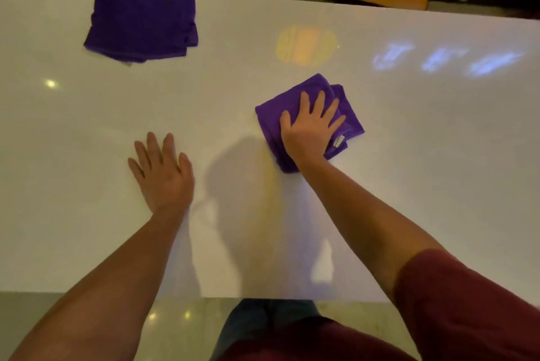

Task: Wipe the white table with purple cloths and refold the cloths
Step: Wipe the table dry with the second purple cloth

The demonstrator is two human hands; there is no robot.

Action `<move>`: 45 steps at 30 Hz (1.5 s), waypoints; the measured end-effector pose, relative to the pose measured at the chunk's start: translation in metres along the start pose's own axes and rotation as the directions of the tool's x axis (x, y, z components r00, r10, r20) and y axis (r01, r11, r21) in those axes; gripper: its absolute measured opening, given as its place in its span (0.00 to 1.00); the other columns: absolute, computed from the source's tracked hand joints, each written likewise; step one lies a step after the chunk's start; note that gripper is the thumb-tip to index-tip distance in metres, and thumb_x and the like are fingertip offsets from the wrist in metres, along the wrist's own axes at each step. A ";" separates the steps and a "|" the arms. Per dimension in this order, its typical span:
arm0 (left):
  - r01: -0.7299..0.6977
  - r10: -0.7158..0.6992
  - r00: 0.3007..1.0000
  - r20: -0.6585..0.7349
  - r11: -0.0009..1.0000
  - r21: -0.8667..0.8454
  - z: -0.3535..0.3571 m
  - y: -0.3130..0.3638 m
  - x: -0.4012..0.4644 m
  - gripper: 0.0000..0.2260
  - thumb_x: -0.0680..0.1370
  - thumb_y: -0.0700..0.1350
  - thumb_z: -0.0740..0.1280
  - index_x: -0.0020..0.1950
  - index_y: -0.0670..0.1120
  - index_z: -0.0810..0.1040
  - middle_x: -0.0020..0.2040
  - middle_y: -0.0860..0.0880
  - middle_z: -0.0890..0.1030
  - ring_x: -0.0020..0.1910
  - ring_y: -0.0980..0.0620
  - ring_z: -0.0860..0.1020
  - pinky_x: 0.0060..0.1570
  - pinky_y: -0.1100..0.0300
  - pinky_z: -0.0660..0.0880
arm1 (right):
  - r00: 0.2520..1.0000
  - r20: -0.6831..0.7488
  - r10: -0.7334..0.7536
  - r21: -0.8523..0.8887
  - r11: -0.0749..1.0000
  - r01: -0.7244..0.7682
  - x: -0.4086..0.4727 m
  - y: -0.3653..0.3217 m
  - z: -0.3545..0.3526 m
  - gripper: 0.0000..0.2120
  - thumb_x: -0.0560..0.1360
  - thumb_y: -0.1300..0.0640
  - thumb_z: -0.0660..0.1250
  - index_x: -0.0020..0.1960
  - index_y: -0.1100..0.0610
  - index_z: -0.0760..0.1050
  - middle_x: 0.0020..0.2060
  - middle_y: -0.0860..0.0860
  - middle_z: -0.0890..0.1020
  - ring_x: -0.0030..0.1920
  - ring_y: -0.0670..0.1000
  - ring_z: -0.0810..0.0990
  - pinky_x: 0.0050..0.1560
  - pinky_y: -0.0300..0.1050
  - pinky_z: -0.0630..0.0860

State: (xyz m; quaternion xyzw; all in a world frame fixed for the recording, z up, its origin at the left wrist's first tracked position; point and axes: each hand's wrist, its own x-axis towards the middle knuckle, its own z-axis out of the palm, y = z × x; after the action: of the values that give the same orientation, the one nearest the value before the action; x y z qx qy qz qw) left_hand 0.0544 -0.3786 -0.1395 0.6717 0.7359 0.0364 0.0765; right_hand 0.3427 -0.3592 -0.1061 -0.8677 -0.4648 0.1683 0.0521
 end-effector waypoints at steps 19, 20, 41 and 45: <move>0.023 -0.026 0.999 -0.042 0.996 -0.086 0.005 -0.006 0.005 0.24 0.87 0.50 0.54 0.82 0.42 0.64 0.84 0.42 0.60 0.84 0.38 0.54 0.81 0.37 0.48 | 0.794 0.119 -0.596 -0.180 0.773 0.608 -0.194 0.066 0.067 0.32 0.85 0.34 0.51 0.86 0.45 0.55 0.87 0.51 0.52 0.86 0.59 0.43 0.83 0.69 0.43; 0.023 -0.026 0.999 -0.032 0.996 -0.085 0.004 -0.006 0.006 0.25 0.86 0.50 0.55 0.82 0.42 0.64 0.84 0.42 0.60 0.84 0.38 0.54 0.81 0.37 0.47 | 0.773 0.140 -0.619 -0.190 0.749 0.634 -0.195 0.081 0.063 0.32 0.85 0.34 0.52 0.86 0.44 0.55 0.87 0.50 0.52 0.87 0.58 0.42 0.83 0.69 0.43; 0.061 -0.059 0.994 -0.089 0.998 0.019 0.007 0.003 0.005 0.24 0.85 0.49 0.53 0.81 0.44 0.63 0.83 0.44 0.61 0.83 0.38 0.56 0.79 0.34 0.48 | 0.759 0.047 -0.649 -0.130 0.749 0.649 0.013 -0.023 0.027 0.34 0.84 0.37 0.50 0.86 0.51 0.57 0.86 0.56 0.56 0.86 0.64 0.49 0.83 0.69 0.43; 0.193 -0.189 0.980 -0.069 0.979 0.062 -0.003 0.028 -0.009 0.24 0.85 0.50 0.53 0.81 0.44 0.64 0.83 0.38 0.60 0.83 0.34 0.53 0.77 0.28 0.48 | 0.669 0.104 -0.736 -0.046 0.668 0.743 -0.089 0.110 0.020 0.32 0.84 0.38 0.56 0.84 0.49 0.61 0.86 0.54 0.56 0.86 0.62 0.47 0.82 0.70 0.47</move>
State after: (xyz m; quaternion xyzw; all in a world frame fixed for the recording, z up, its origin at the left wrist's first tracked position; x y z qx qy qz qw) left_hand 0.0827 -0.3848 -0.1315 0.5989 0.7998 0.0245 0.0335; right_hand 0.3768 -0.4955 -0.1304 -0.5992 -0.7848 0.1458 0.0613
